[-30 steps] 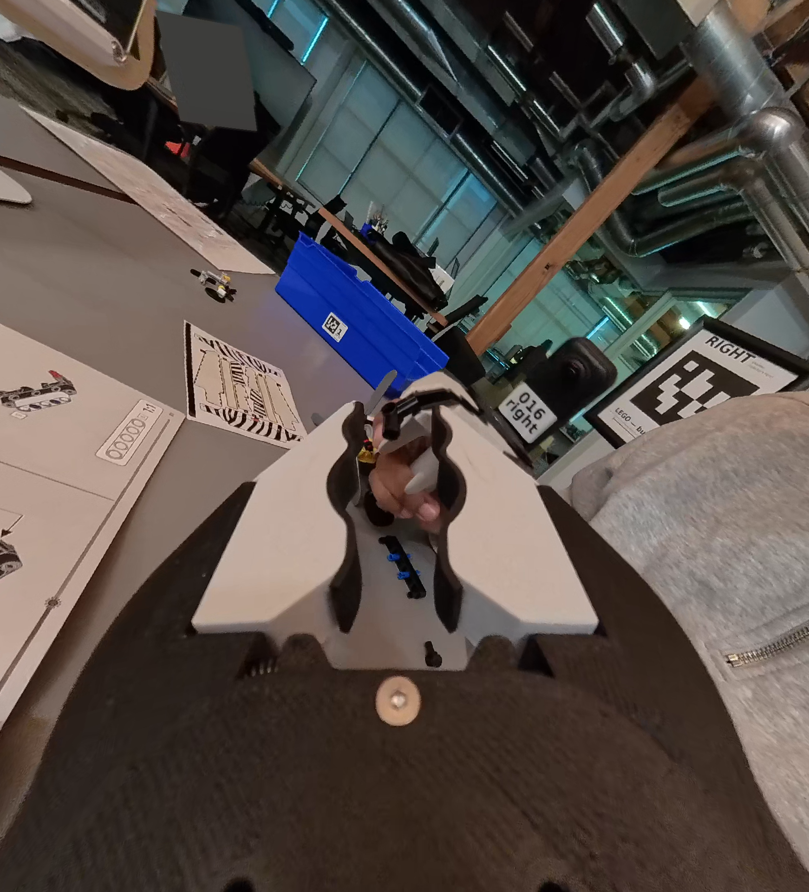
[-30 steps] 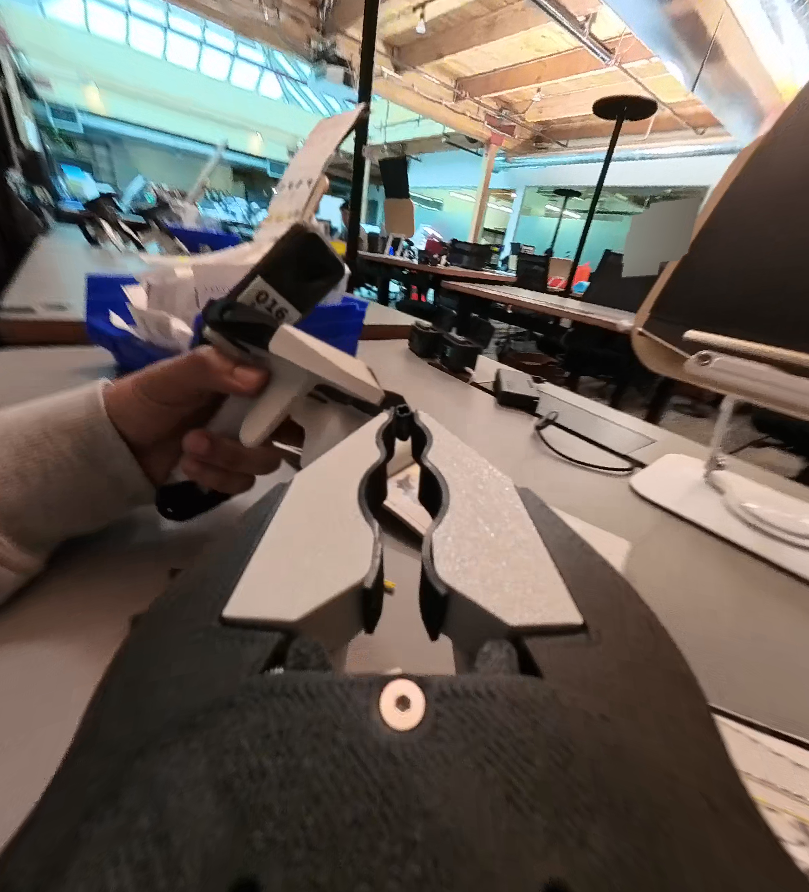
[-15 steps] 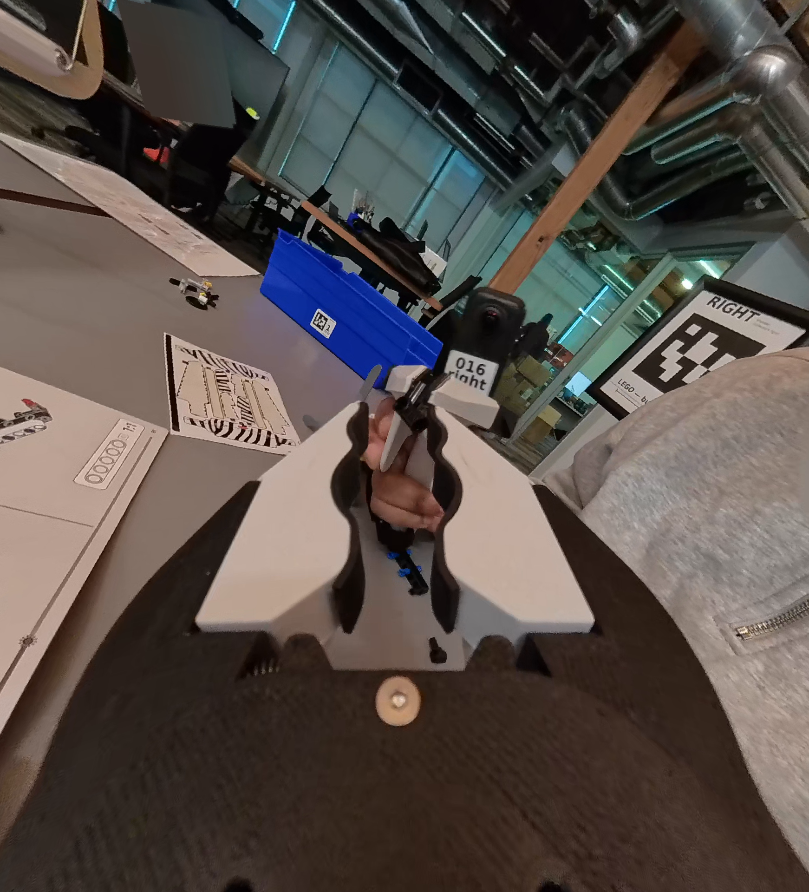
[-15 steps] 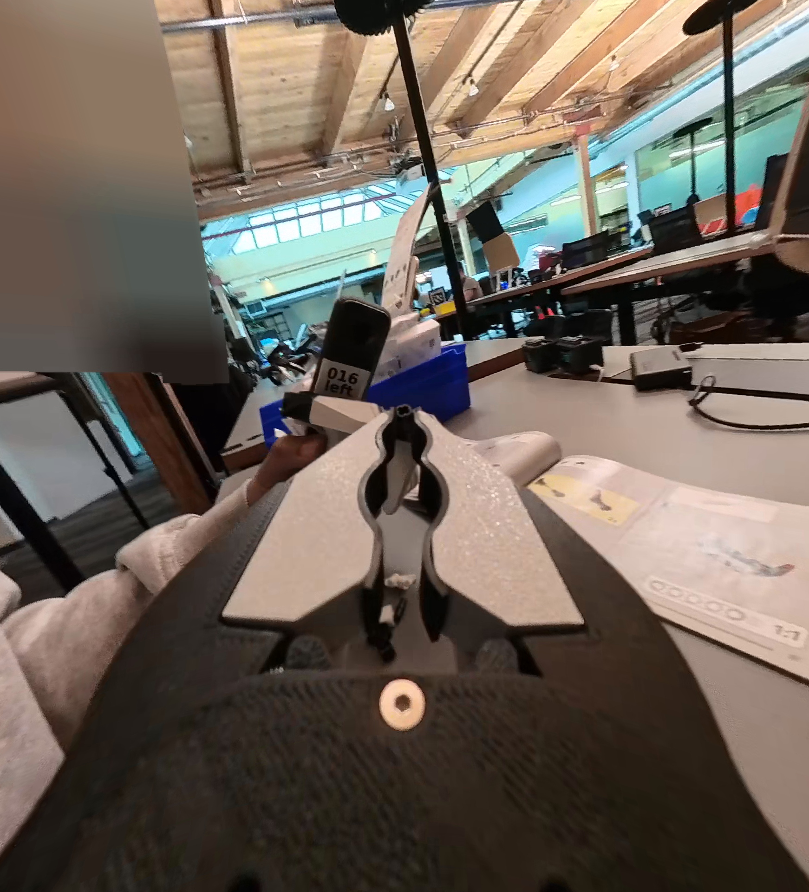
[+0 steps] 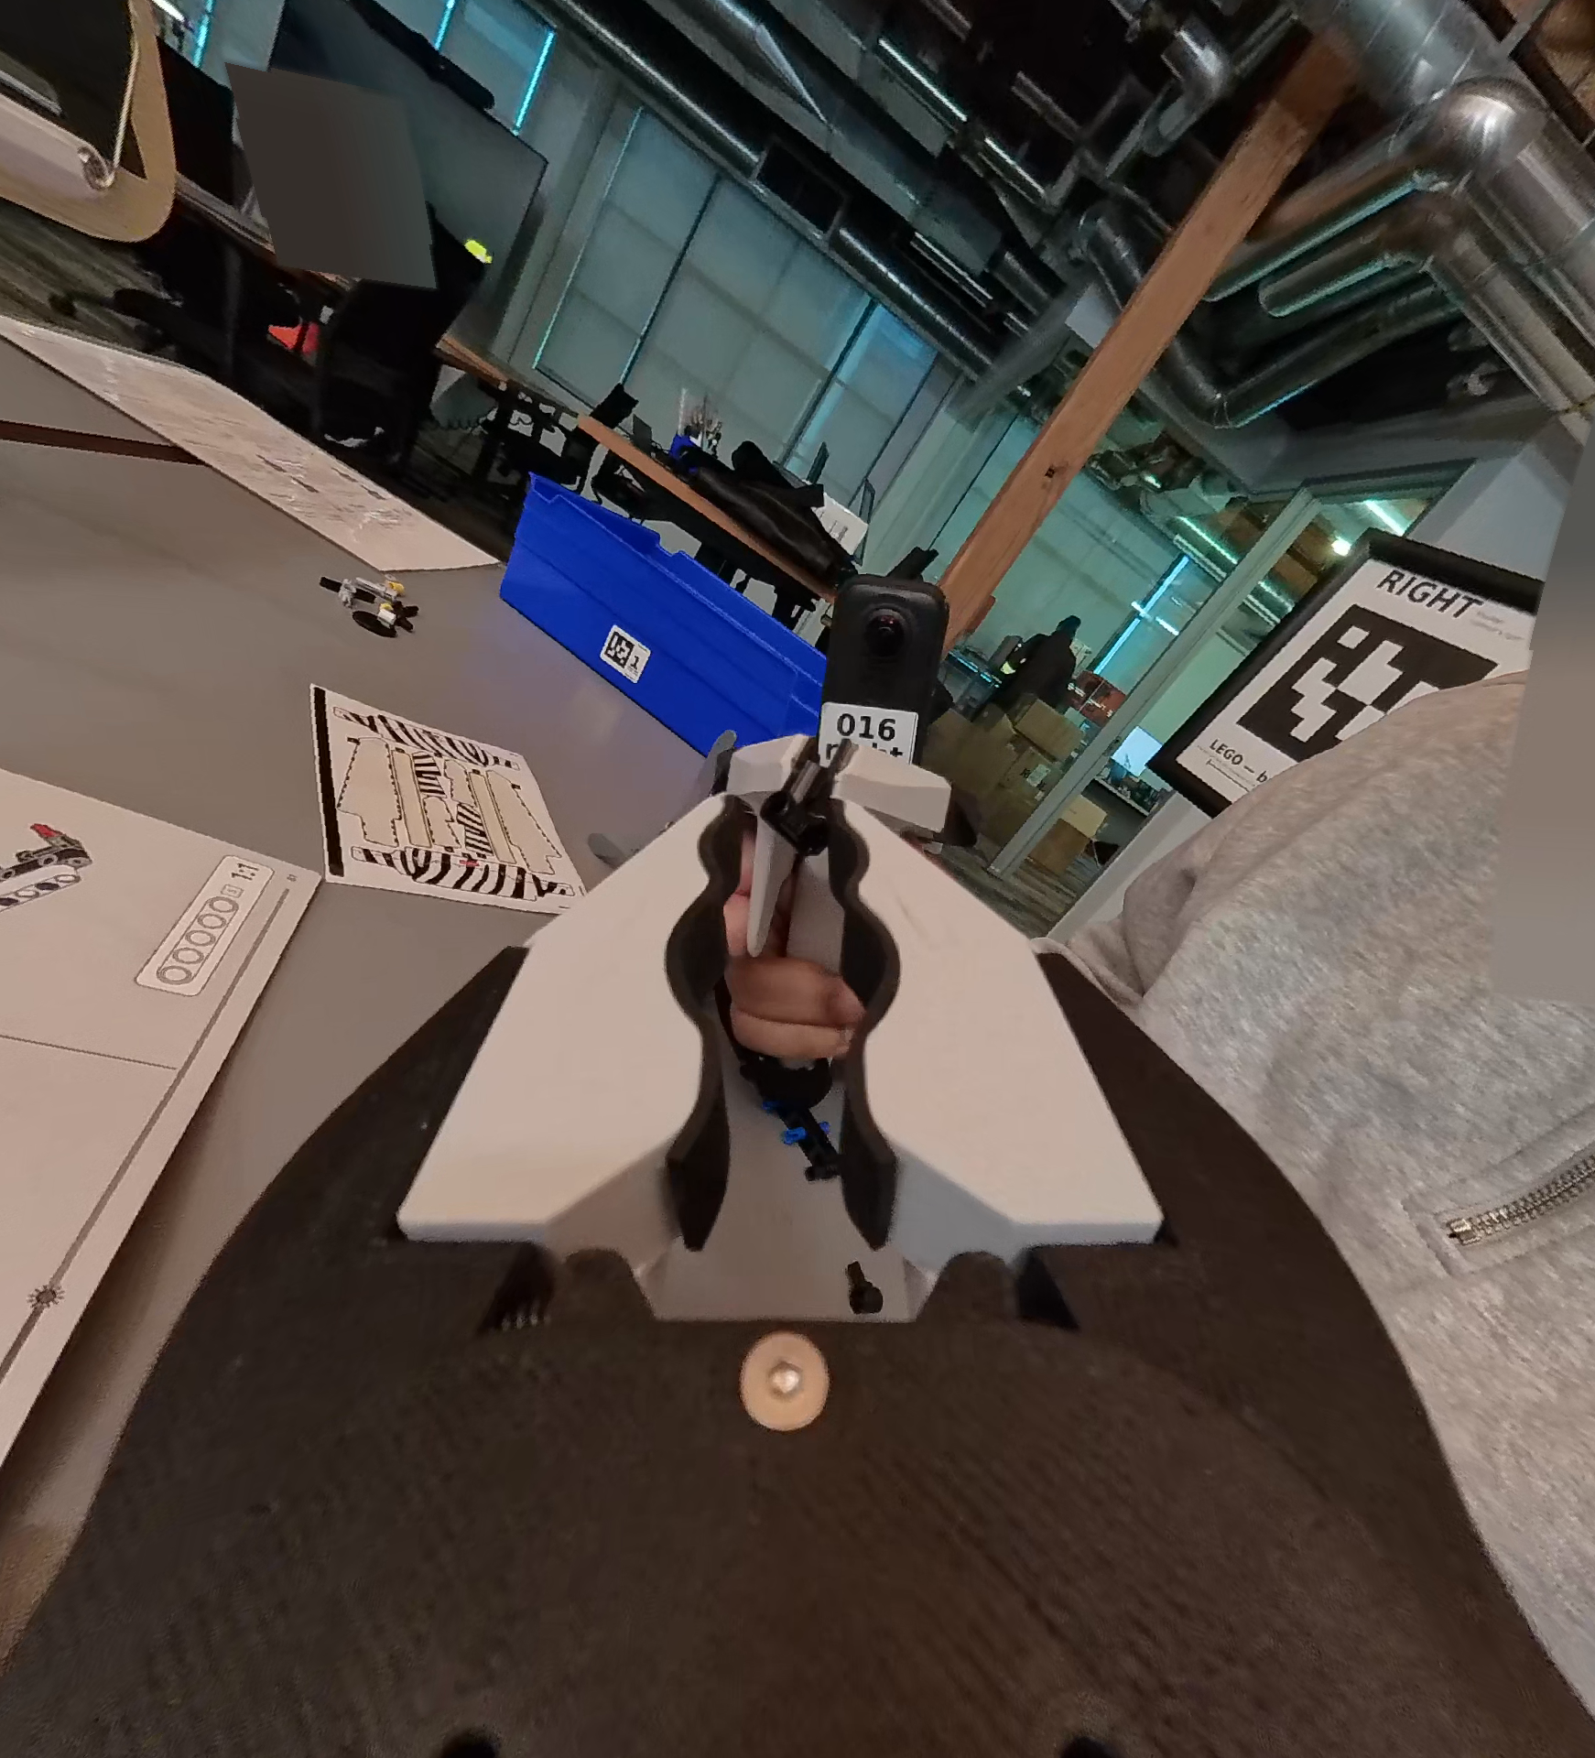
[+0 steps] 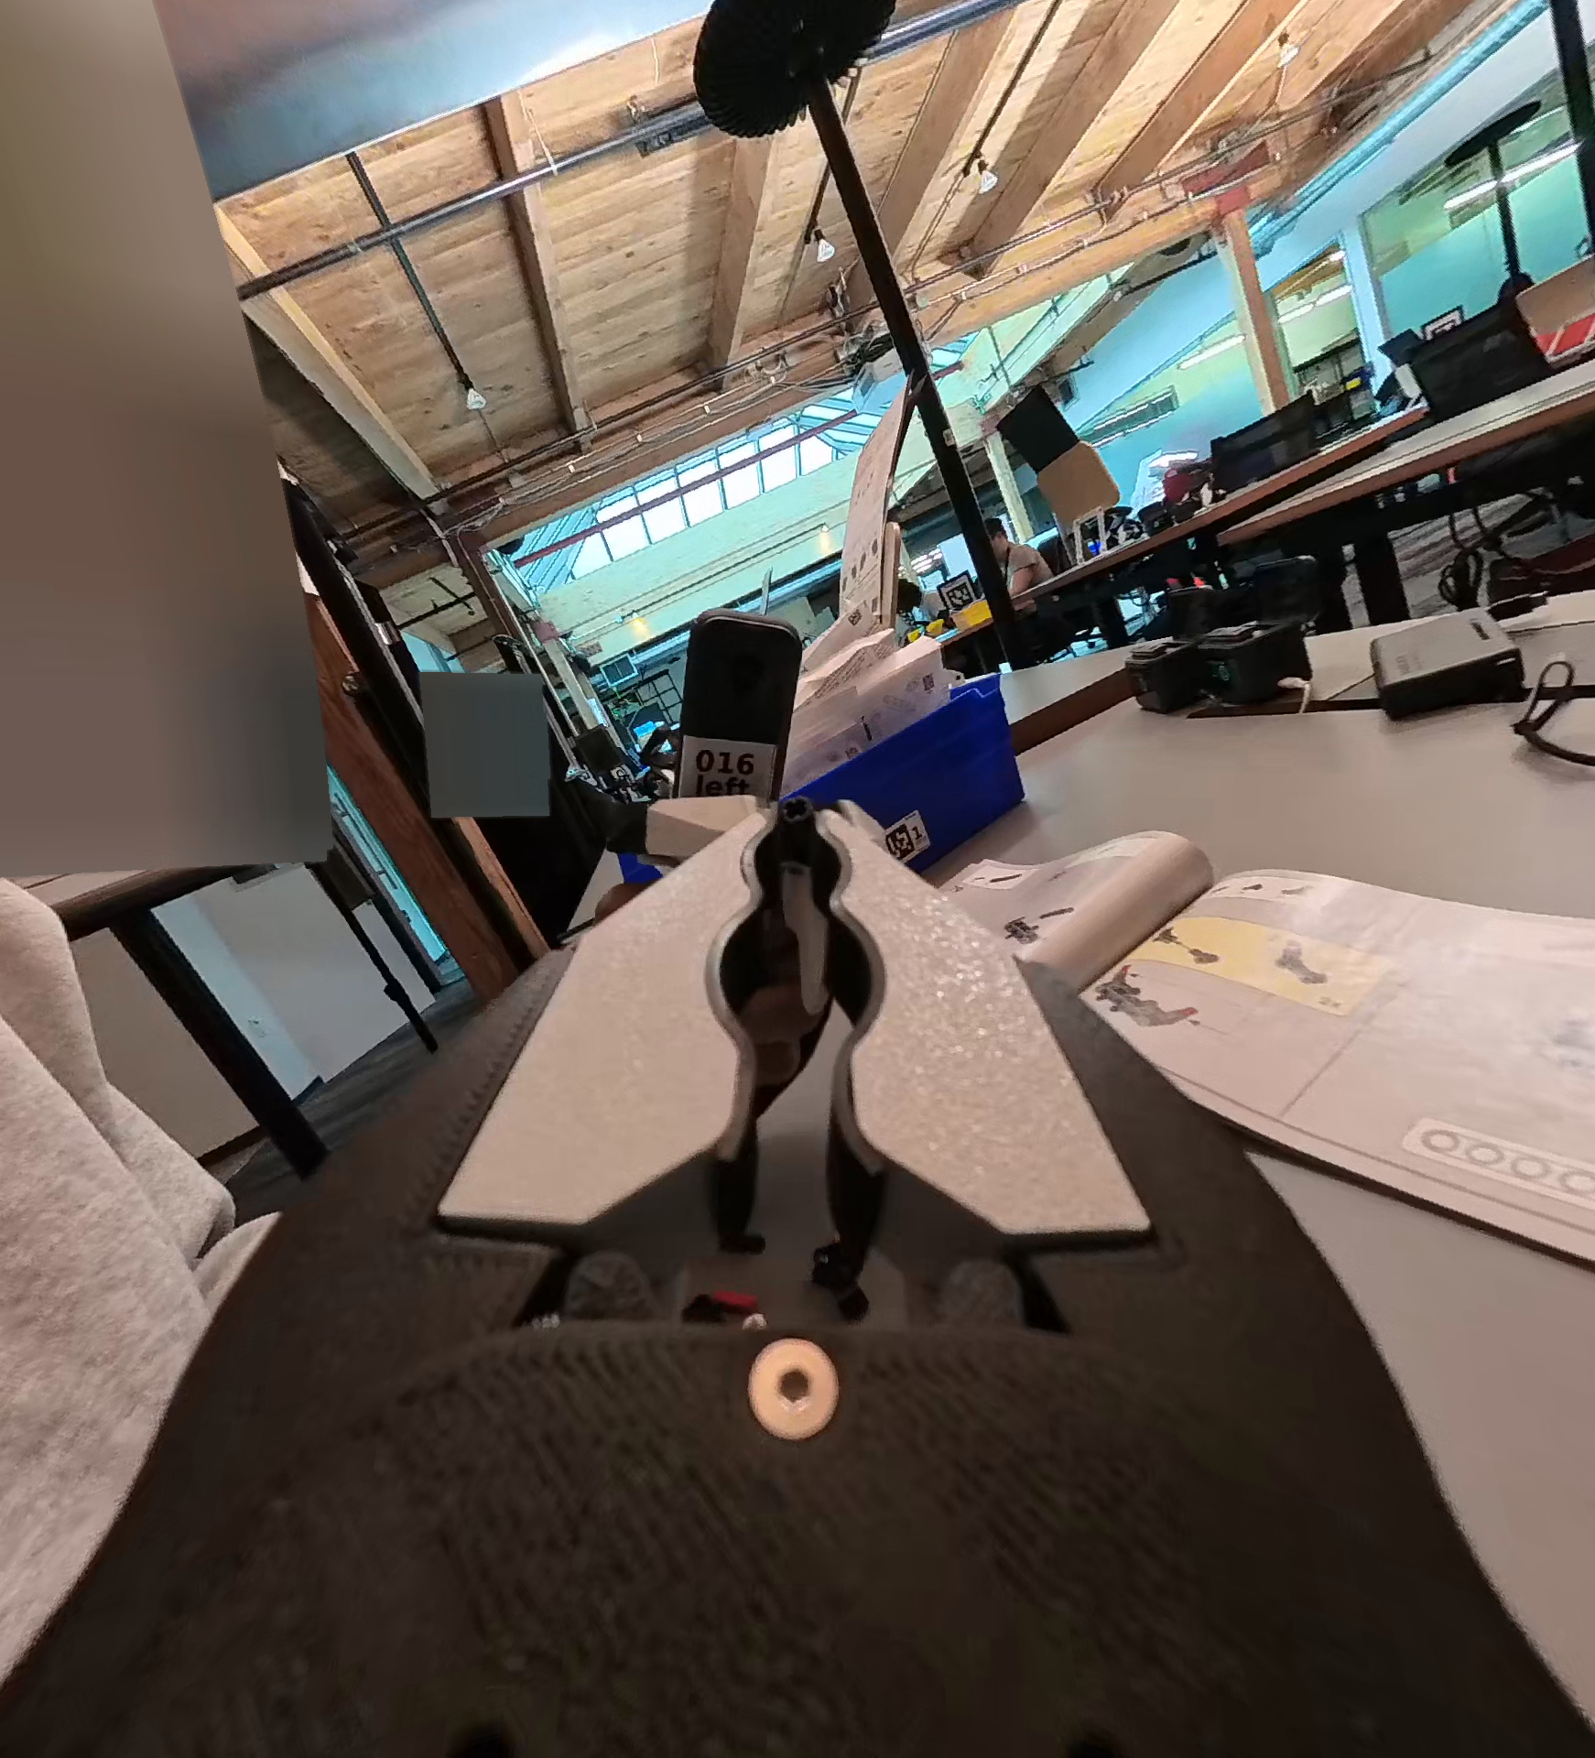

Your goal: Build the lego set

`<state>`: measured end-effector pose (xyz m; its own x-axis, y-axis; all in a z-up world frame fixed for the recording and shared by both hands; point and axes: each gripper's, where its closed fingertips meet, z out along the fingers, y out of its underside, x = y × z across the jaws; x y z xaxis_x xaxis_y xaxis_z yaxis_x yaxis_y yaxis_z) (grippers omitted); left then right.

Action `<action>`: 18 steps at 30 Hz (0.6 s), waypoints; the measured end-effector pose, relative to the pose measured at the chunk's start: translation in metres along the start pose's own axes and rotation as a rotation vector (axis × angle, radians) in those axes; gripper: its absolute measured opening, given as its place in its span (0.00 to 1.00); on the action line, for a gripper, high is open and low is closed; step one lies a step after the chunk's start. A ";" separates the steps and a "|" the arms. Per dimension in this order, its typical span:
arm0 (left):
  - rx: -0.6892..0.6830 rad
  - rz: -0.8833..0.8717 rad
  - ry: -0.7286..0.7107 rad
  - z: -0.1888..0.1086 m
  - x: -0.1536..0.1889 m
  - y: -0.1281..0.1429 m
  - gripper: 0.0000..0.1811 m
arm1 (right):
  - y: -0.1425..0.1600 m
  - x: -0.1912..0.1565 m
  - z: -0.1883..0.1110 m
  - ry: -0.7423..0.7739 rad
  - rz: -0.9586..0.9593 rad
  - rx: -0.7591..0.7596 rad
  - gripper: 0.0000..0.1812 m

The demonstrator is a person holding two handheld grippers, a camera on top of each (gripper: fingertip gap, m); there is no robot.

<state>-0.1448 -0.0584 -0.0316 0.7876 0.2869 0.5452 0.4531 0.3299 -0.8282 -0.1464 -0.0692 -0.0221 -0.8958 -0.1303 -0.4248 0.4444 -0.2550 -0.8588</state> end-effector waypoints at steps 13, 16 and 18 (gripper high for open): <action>0.011 0.055 0.004 0.000 0.006 -0.003 0.07 | -0.002 -0.004 0.001 -0.025 0.005 0.019 0.01; 0.020 0.066 -0.005 -0.002 0.005 -0.005 0.06 | -0.002 -0.003 0.002 -0.028 0.013 0.019 0.01; 0.016 0.068 -0.008 -0.002 0.005 -0.004 0.06 | -0.002 -0.005 0.002 -0.026 0.013 0.019 0.01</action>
<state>-0.1423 -0.0598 -0.0257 0.8131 0.3162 0.4887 0.3916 0.3239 -0.8612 -0.1427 -0.0700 -0.0179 -0.8898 -0.1585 -0.4280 0.4560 -0.2717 -0.8475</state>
